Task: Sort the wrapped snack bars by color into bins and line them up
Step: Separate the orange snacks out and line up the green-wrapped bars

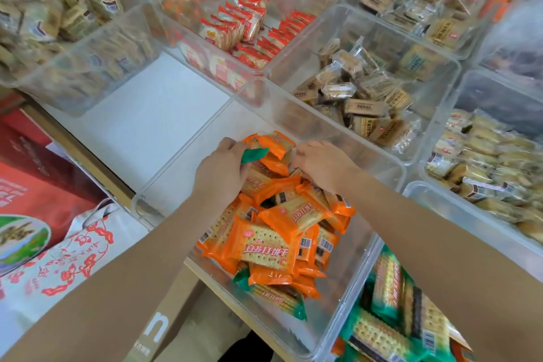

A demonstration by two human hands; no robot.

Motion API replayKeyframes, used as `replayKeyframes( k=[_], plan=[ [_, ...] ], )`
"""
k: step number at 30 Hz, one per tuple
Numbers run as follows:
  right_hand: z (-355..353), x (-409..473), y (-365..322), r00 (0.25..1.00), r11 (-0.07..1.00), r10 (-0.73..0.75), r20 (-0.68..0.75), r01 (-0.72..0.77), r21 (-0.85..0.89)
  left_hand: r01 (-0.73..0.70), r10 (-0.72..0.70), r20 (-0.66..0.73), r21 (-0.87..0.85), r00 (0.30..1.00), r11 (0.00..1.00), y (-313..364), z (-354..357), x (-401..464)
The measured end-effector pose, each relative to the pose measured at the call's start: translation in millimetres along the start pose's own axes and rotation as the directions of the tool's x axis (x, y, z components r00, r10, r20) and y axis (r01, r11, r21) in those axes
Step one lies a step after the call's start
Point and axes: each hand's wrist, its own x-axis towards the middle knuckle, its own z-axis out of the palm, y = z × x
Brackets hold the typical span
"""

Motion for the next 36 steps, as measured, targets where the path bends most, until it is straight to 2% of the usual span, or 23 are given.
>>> replayKeyframes(
  k=[3, 6, 7, 9, 10, 12, 15, 17, 19, 20, 22, 23, 24, 26, 28, 32, 34, 36],
  plan=[
    [-3.0, -19.7, 3.4, 0.991, 0.994, 0.065, -0.113, -0.054, 0.091, -0.178, 0.132, -0.200, -0.236, 0.971, 0.955, 13.3, -20.6, -27.3],
    [-13.3, -53.8, -1.6, 0.942, 0.980, 0.197, -0.273, -0.177, 0.096, -0.182, 0.071, -0.238, -0.486, 0.969, 0.855, 37.2, -39.6, -53.1],
    [-18.3, -68.9, -2.9, 0.895, 0.964, 0.264, -0.358, -0.236, 0.121, -0.188, 0.062, -0.236, -0.561, 0.970, 0.806, 45.5, -43.5, -59.9],
    [-27.3, -106.6, -3.3, 0.743, 0.908, 0.418, -0.523, -0.319, 0.271, -0.215, 0.072, -0.234, -0.675, 0.970, 0.706, 60.0, -46.6, -70.0],
    [-32.0, -127.8, -3.0, 0.672, 0.857, 0.509, -0.538, -0.343, 0.384, -0.222, 0.088, -0.219, -0.726, 0.972, 0.650, 66.8, -45.5, -73.0],
    [-39.3, -170.9, -2.2, 0.555, 0.678, 0.713, -0.429, -0.389, 0.624, -0.205, 0.142, -0.152, -0.817, 0.978, 0.539, 82.0, -42.0, -79.0],
    [-18.3, -225.2, -0.2, 0.442, 0.354, 0.887, -0.131, -0.471, 0.808, -0.198, 0.281, -0.058, -0.842, 0.958, 0.501, 106.3, -31.8, -91.6],
    [8.8, -247.8, -1.9, 0.428, 0.193, 0.901, 0.062, -0.526, 0.828, -0.205, 0.356, -0.007, -0.827, 0.934, 0.523, 120.8, -20.8, -100.6],
    [33.0, -260.7, -7.5, 0.498, 0.145, 0.848, 0.179, -0.543, 0.827, -0.235, 0.421, 0.042, -0.777, 0.906, 0.584, 134.1, -11.0, -108.7],
    [40.4, -265.5, -11.8, 0.565, 0.191, 0.803, 0.190, -0.545, 0.816, -0.260, 0.451, 0.062, -0.744, 0.891, 0.616, 139.7, -5.5, -112.0],
    [46.7, -274.7, -16.4, 0.699, 0.351, 0.702, 0.136, -0.506, 0.788, -0.314, 0.506, 0.108, -0.669, 0.856, 0.674, 149.5, 3.9, -117.3],
    [47.6, -280.5, -15.5, 0.729, 0.395, 0.677, 0.103, -0.477, 0.785, -0.353, 0.539, 0.145, -0.611, 0.830, 0.709, 153.4, 8.8, -119.4],
    [46.4, -288.3, -14.3, 0.727, 0.408, 0.683, 0.074, -0.464, 0.787, -0.403, 0.571, 0.197, -0.530, 0.797, 0.746, 156.4, 14.5, -121.5],
    [45.9, -311.0, -8.9, 0.667, 0.382, 0.742, 0.067, -0.502, 0.776, -0.548, 0.635, 0.270, -0.334, 0.724, 0.767, 162.0, 24.9, -126.7],
    [49.4, -337.3, -3.8, 0.646, 0.402, 0.759, 0.087, -0.569, 0.718, -0.677, 0.691, 0.267, -0.159, 0.671, 0.719, 167.3, 33.0, -130.2],
    [52.7, -375.0, 0.0, 0.715, 0.542, 0.674, 0.185, -0.649, 0.535, -0.744, 0.735, 0.111, 0.101, 0.669, 0.661, 180.0, 38.9, -137.4],
    [51.1, -380.4, 1.1, 0.735, 0.606, 0.617, 0.280, -0.671, 0.427, -0.813, 0.818, 0.035, 0.141, 0.574, 0.565, 195.5, 40.7, -144.0],
    [49.5, -377.0, 0.8, 0.761, 0.701, 0.544, 0.354, -0.644, 0.306, -0.914, 0.912, 0.086, 0.103, 0.401, 0.392, 213.5, 47.9, -150.9]
  ],
)
